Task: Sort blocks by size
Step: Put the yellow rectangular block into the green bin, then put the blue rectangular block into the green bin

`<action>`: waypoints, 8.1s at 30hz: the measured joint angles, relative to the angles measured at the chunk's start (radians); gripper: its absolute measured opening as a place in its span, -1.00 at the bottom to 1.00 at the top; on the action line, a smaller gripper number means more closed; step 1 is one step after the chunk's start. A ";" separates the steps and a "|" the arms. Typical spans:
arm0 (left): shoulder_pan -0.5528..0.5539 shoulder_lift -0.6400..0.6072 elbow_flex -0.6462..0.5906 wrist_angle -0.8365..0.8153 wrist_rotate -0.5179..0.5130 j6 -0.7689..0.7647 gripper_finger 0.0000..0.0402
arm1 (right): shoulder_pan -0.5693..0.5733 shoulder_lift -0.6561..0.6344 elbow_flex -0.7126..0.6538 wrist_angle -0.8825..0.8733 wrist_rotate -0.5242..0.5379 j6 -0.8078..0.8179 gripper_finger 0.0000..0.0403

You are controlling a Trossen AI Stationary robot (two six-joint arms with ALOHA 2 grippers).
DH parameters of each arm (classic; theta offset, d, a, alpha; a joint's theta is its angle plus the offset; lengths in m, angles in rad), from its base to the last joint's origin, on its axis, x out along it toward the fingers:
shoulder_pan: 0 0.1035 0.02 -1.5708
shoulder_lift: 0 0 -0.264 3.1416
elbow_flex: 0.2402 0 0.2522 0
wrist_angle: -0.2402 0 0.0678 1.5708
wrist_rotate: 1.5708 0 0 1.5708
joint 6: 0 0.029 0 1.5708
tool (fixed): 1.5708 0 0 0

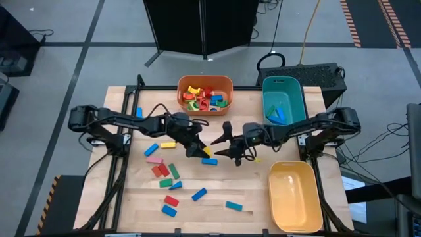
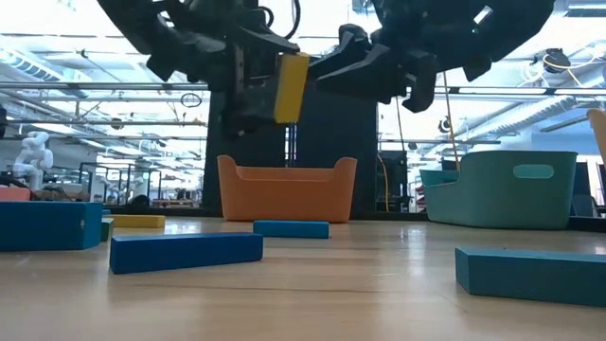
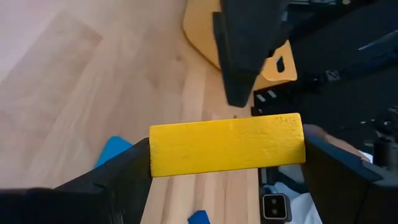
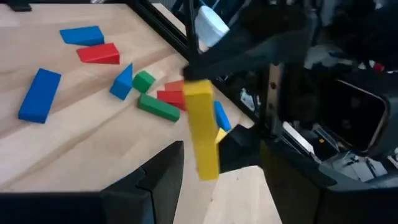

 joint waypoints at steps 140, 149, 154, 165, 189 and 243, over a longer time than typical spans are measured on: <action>-0.309 0.243 0.089 -0.148 -0.734 0.417 0.97 | -0.816 -0.461 0.049 -1.289 0.130 0.686 -0.59; -0.344 0.336 0.089 -0.101 -0.877 0.385 0.97 | -0.744 -0.551 0.049 -1.284 0.136 0.741 -0.59; -0.342 0.390 0.089 -0.056 -0.876 0.361 0.97 | -0.705 -0.613 0.049 -1.270 0.139 0.761 -0.64; -0.342 0.399 0.089 -0.048 -0.858 0.364 0.35 | -0.600 -0.697 0.049 -1.226 0.138 0.819 -0.89; -0.293 0.388 0.090 -0.047 -0.777 0.389 -0.51 | -0.123 -0.454 0.049 -0.944 0.137 0.661 -1.00; 0.012 0.336 0.089 0.349 0.024 0.177 -0.49 | 0.219 0.001 0.049 -0.435 0.526 0.268 -0.65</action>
